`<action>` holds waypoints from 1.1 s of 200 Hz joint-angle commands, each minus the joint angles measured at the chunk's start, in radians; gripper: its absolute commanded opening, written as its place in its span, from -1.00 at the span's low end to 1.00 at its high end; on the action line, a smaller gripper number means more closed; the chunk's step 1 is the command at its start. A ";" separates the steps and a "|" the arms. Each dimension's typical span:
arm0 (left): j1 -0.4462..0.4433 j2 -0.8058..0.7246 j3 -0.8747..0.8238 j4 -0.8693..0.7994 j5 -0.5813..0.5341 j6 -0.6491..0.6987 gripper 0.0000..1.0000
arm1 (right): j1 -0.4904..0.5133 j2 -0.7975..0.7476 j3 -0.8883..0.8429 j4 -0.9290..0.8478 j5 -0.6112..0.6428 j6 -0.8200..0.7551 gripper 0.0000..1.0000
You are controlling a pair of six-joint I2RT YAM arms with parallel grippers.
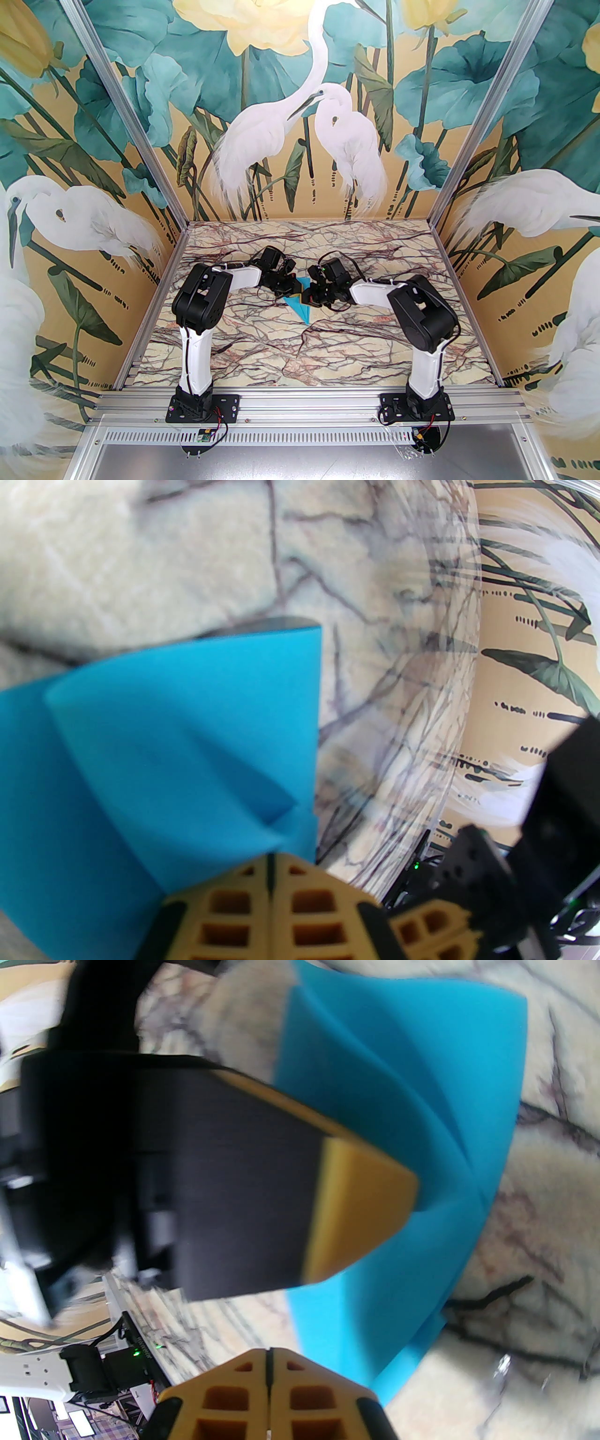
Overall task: Fold a paper plane with a square sheet of paper (fold left side to right side)
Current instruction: Fourth fold the wing at the center of the table.
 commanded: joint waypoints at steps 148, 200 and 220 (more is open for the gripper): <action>0.001 -0.089 -0.009 -0.032 -0.031 0.009 -1.00 | 0.012 0.105 0.038 -0.282 0.153 -0.121 -1.00; 0.001 -0.153 -0.208 0.239 0.052 -0.089 -1.00 | 0.012 0.109 0.041 -0.296 0.171 -0.122 -1.00; 0.001 -0.138 -0.225 0.271 0.054 -0.105 -1.00 | 0.011 0.109 0.038 -0.297 0.169 -0.124 -1.00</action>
